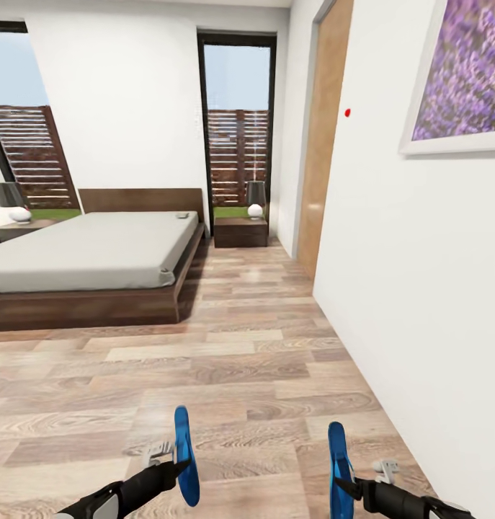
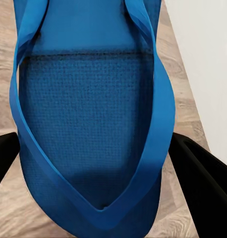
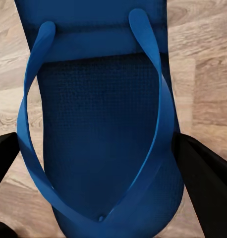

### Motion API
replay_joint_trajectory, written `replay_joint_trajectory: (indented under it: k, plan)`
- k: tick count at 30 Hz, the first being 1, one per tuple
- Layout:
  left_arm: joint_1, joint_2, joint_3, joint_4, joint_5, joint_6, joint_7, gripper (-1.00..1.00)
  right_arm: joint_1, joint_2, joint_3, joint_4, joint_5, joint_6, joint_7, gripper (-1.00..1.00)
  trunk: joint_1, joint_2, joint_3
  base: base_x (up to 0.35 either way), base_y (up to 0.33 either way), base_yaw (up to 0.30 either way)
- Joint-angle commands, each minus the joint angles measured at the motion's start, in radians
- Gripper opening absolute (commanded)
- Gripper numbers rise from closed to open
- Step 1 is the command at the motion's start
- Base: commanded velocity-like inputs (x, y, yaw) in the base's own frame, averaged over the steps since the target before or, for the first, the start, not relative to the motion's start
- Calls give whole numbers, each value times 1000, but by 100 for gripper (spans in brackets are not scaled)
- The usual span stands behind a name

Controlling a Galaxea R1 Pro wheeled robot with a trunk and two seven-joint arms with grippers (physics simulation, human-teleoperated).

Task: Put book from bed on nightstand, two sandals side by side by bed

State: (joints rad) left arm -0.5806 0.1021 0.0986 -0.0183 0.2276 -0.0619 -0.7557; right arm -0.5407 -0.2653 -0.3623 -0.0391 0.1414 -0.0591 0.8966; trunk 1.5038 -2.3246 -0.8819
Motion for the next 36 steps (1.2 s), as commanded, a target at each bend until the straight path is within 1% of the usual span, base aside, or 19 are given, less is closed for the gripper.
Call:
replay_joint_trajectory:
  k: [1, 4, 15, 36]
  plan:
    - [-1, 0, 9, 1, -5, -4, -4, -100, -1, -1, -12, 13, 10, -7, 27, -100, 0, 0, -1, 325, 0, 0]
    - [-1, 1, 9, 1, -5, -4, -4, -100, -1, -1, -12, 19, 10, -7, 37, -100, 0, 0, -1, 325, 0, 0]
    - [-1, 0, 9, 0, -6, -3, -4, -100, -1, -2, -12, 21, 8, -7, 31, -100, 0, 0, -1, 325, -5, 0]
    - [-1, 1, 9, 0, -6, -3, -6, -100, -1, -2, -12, 21, 10, -7, 31, -100, 0, 0, -1, 325, -81, 0]
